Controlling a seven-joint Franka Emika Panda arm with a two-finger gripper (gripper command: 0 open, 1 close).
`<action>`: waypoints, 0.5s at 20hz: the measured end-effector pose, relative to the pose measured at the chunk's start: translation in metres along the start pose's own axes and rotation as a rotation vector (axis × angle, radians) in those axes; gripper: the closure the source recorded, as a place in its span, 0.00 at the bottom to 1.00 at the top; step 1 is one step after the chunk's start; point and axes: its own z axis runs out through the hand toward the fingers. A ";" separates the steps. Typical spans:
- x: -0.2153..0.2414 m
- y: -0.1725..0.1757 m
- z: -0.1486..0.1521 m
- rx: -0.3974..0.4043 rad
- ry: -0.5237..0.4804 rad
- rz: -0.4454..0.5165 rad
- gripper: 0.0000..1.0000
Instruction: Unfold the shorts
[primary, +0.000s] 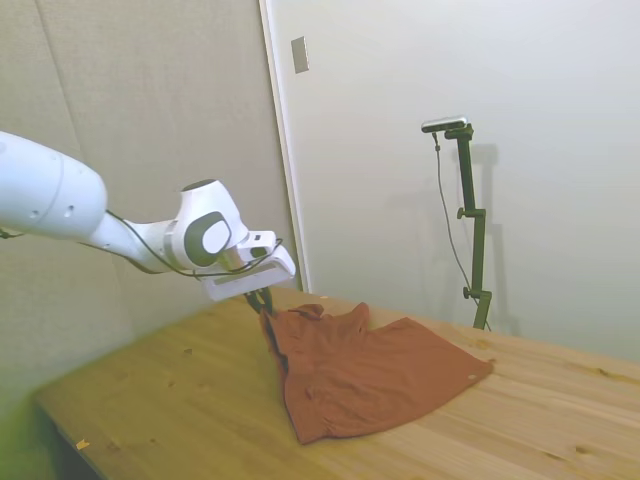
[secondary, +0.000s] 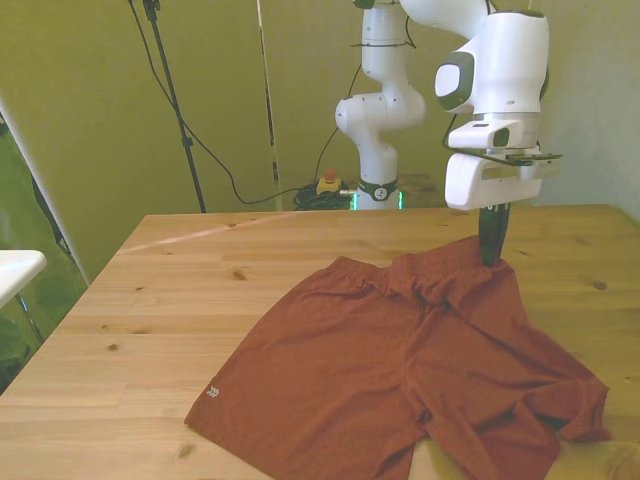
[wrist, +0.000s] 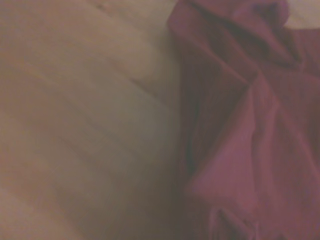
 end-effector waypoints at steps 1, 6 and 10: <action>-0.017 0.001 0.000 -0.009 -0.012 -0.008 1.00; -0.072 0.014 0.008 -0.040 -0.056 -0.005 1.00; -0.094 0.024 0.014 -0.059 -0.078 0.001 1.00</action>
